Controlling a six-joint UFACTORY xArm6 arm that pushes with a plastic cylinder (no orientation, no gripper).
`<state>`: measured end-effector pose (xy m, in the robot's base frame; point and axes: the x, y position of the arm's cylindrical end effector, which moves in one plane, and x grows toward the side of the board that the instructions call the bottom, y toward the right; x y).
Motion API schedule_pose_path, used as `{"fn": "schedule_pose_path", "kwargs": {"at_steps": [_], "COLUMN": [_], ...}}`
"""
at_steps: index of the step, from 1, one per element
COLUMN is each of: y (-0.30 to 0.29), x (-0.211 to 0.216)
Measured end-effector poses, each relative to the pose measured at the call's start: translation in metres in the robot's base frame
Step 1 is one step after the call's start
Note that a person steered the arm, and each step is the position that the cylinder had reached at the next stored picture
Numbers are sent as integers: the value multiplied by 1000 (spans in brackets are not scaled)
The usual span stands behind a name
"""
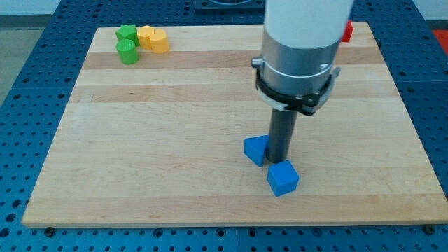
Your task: Move the blue triangle to the bottom center
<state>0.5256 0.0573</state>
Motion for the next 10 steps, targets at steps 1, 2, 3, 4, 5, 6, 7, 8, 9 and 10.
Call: {"fn": "schedule_pose_path", "kwargs": {"at_steps": [1, 2, 3, 4, 5, 6, 7, 8, 9, 10], "y": [-20, -39, -34, 2, 7, -15, -29, -39, -47, -51], "x": [0, 0, -1, -15, -32, -39, -39, -31, -22, -23]}}
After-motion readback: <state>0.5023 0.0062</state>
